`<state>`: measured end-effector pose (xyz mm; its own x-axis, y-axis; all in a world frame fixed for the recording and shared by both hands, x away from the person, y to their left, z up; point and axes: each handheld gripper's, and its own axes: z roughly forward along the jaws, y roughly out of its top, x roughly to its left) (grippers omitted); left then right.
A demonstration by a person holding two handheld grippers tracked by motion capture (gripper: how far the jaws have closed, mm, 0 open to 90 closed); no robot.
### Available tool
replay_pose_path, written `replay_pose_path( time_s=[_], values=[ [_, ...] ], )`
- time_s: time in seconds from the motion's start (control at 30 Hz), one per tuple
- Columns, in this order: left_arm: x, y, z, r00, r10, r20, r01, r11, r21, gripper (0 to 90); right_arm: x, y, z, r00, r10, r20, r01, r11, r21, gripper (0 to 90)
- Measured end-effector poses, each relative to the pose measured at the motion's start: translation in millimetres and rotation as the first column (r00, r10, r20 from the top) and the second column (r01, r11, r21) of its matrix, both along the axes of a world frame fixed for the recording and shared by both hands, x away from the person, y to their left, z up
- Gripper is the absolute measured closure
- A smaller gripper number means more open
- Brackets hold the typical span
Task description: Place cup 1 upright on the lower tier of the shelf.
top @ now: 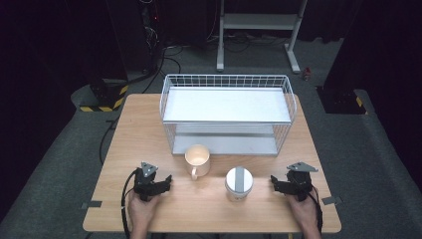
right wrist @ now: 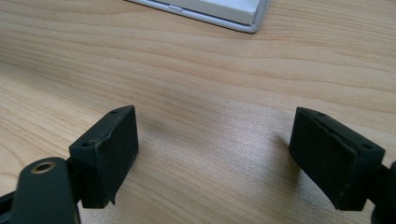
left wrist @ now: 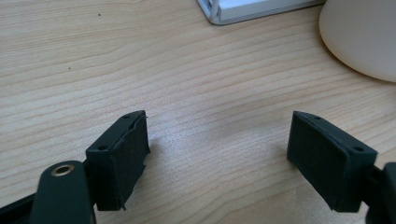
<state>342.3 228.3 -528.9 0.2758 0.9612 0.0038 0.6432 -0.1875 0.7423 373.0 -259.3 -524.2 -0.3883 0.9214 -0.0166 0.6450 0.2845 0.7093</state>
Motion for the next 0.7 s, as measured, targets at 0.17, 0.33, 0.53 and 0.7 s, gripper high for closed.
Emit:
replay_pose_path(
  time_s=[0.17, 0.33, 0.53, 0.7],
  values=[
    [-0.2, 0.3, 0.2, 1.0000, -0.002, -0.002, 0.002, 1.0000, 0.003, 20.6, 0.0, -0.1, 0.0, 1.0000, -0.007, -0.003, 0.007, 1.0000, 0.000, 14.2],
    [-0.2, 0.3, 0.2, 1.0000, -0.001, -0.002, 0.001, 1.0000, 0.003, 20.6, 0.1, -0.2, 0.0, 1.0000, -0.007, -0.004, 0.007, 1.0000, 0.001, 14.2],
    [-0.1, 0.3, 0.2, 1.0000, -0.002, -0.003, 0.002, 1.0000, 0.003, 20.6, 0.1, -0.1, 0.0, 1.0000, -0.007, -0.004, 0.007, 1.0000, 0.001, 14.2],
    [-0.1, 0.3, 0.2, 1.0000, -0.001, -0.003, 0.001, 1.0000, 0.003, 20.6, 0.3, -0.1, 0.1, 0.9999, -0.008, -0.006, 0.008, 1.0000, 0.002, 13.9]
  ],
)
